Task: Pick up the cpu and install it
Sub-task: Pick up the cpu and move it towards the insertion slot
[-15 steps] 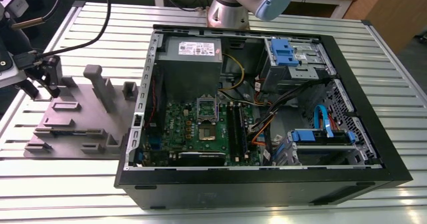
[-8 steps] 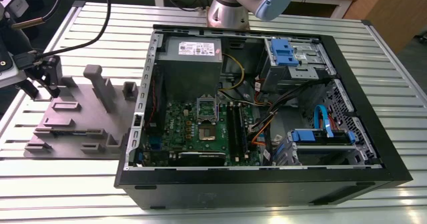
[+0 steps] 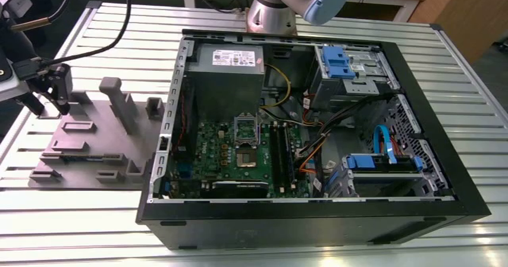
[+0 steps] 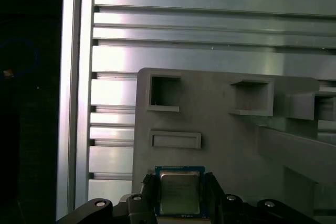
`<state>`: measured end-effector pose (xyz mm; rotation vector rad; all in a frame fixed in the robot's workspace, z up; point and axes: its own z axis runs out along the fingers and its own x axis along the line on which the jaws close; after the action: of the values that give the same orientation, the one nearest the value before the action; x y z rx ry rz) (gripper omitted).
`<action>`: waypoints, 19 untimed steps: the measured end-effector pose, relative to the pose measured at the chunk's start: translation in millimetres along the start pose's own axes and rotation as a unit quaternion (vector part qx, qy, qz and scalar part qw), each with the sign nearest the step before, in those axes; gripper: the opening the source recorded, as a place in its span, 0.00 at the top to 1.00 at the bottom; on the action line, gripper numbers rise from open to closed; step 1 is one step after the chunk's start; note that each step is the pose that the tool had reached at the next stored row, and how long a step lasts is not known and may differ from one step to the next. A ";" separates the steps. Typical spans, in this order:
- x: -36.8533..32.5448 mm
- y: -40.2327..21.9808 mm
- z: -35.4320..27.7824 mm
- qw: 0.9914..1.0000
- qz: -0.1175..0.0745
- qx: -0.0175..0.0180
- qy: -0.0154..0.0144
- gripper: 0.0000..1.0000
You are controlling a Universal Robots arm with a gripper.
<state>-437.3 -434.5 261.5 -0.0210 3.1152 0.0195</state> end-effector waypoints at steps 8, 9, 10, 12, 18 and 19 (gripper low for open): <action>-0.2 0.1 -6.6 1.000 0.000 0.000 0.000 0.53; -0.2 0.1 -6.6 1.000 0.000 0.000 0.000 0.53; -0.2 0.1 -6.7 1.000 0.000 0.000 0.000 0.53; -0.2 0.1 -6.8 1.000 0.000 0.000 0.000 0.53; -0.3 0.2 -10.7 1.000 0.000 0.000 0.000 0.53; -0.3 0.1 -10.7 1.000 0.000 0.000 0.000 0.53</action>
<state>-437.3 -434.5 272.3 -0.0210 3.1151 0.0197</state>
